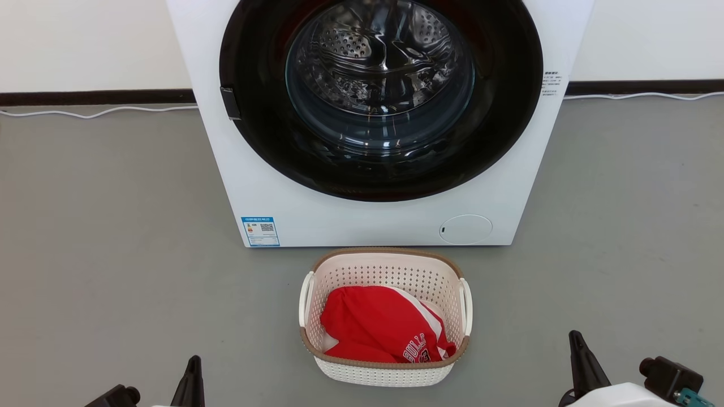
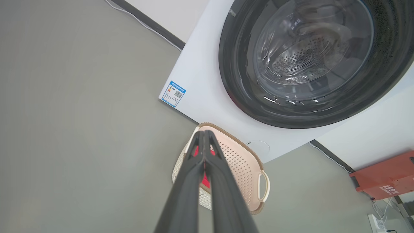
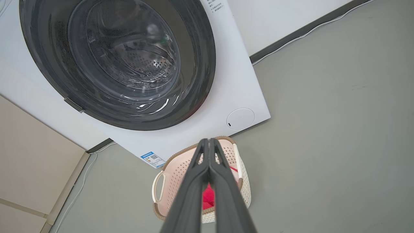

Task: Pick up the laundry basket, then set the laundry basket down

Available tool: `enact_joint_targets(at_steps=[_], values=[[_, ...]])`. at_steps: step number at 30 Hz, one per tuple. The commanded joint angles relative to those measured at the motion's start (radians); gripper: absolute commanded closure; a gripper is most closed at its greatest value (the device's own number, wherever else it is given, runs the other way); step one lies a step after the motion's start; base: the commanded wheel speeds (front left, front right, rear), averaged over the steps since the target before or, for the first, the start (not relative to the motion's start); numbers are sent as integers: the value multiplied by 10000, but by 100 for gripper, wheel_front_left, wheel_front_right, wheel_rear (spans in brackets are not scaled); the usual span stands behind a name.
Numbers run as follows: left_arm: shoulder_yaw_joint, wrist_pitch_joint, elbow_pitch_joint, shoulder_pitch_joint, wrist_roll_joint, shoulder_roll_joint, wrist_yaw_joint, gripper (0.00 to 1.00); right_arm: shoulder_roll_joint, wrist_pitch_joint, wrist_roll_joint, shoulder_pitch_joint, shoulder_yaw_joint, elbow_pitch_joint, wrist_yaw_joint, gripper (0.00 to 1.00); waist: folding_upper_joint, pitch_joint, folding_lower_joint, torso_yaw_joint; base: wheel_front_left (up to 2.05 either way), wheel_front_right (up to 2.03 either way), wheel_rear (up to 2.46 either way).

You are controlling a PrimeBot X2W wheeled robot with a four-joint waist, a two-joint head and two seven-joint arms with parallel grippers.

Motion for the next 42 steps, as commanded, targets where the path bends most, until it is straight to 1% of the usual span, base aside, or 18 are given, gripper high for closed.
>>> enact_joint_targets(at_steps=[1,42], values=[[139,59,-334,-525,-305,64,-78,100,-31,69,325,-508,30,-318,22,100,-1,5,-1,-1,0,0,0],[301,1238,-962,-927,-4718,134,-297,100,-41,1220,5188,-746,-236,-1070,44,100,-1,152,-1,-22,0,0,0]])
